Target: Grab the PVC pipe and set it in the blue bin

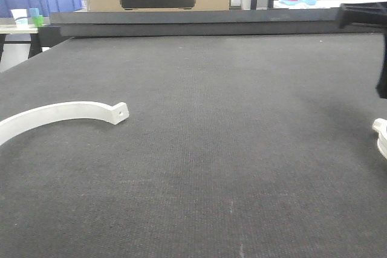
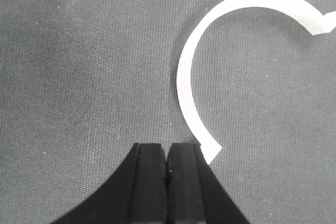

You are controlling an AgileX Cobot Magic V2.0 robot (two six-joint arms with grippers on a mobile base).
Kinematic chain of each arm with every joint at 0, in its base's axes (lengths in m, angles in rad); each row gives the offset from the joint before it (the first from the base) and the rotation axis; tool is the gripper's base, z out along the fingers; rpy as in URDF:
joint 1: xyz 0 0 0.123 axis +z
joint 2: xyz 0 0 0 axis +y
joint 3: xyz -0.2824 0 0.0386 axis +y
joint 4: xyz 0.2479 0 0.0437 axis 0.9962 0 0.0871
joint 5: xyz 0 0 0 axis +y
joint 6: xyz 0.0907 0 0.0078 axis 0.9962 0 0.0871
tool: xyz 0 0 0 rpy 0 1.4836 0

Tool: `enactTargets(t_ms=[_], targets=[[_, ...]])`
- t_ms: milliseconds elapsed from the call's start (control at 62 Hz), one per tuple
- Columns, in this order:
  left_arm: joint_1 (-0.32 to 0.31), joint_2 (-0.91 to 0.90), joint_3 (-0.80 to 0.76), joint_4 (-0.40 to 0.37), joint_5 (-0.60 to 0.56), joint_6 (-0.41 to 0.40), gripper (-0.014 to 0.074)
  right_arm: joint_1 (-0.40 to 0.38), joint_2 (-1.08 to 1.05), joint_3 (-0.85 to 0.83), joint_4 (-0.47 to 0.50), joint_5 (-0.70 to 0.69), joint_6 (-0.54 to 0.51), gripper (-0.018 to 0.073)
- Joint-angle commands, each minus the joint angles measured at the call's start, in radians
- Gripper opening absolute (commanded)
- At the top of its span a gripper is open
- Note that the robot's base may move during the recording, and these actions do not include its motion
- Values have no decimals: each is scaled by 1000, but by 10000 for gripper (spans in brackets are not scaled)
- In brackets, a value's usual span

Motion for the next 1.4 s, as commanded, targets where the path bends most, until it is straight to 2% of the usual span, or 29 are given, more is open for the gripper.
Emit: enactTargets(t_ms=[0,113,290,387,822,967,1241,1386], targets=[[4,-4,2,-12,-15,0,-111,2,40,-30,7,23,7,-166],[4,-4,2,-12,-25,0,-111,2,78,-39,7,43,31,-97],[4,-4,2,-12,-27,0,-111,2,119,-39,7,32,88,157],[4,-4,2,-12,-27,0,-111,2,139,-39,7,-1,104,241],[4,-4,2,-10,-26,0,-111,2,224,-39,7,-7,133,244],[4,-4,2,-11,-29,0,-111,2,223,-39,7,-7,133,187],[4,-2,2,-11,-35,0,-111,4,223,-39,0,0,131,-109],[4,14,2,-11,-28,0,-111,17,217,-39,-29,14,73,-169]])
